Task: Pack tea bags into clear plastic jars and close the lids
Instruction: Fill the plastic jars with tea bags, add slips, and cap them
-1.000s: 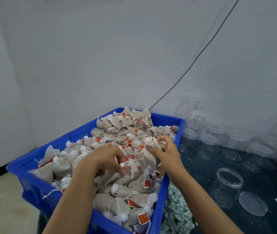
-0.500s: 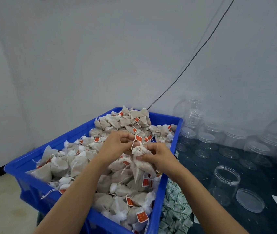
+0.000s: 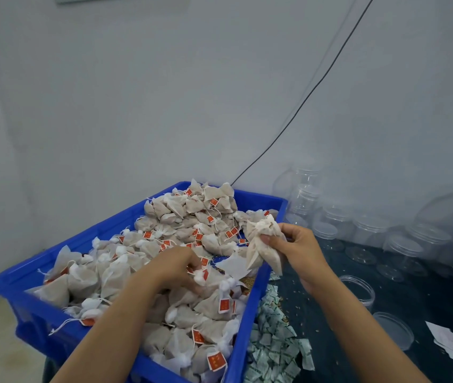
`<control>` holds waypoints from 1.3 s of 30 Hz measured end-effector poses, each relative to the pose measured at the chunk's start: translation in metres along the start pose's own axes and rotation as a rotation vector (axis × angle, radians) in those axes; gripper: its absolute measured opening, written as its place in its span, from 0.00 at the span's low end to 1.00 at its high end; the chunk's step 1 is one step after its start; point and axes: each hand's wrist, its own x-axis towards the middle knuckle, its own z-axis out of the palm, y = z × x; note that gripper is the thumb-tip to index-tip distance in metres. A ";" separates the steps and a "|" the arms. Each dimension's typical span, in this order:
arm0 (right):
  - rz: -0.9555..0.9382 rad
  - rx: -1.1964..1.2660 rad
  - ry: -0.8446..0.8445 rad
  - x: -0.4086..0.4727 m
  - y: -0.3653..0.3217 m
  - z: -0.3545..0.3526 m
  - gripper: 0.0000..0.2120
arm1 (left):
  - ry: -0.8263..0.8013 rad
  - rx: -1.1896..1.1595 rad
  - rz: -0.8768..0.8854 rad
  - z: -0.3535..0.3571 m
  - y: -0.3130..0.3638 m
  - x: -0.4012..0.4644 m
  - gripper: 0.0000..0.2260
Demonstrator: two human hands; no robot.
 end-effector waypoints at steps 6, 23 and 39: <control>-0.002 0.080 0.040 -0.011 -0.017 -0.034 0.10 | 0.422 -0.576 -0.046 -0.018 0.007 -0.013 0.09; -0.086 0.170 0.236 -0.065 -0.037 -0.176 0.15 | 0.254 -1.146 0.159 0.000 0.246 0.037 0.09; 0.006 0.132 0.430 -0.075 0.035 -0.219 0.07 | 0.444 -0.359 0.043 0.063 0.265 0.066 0.09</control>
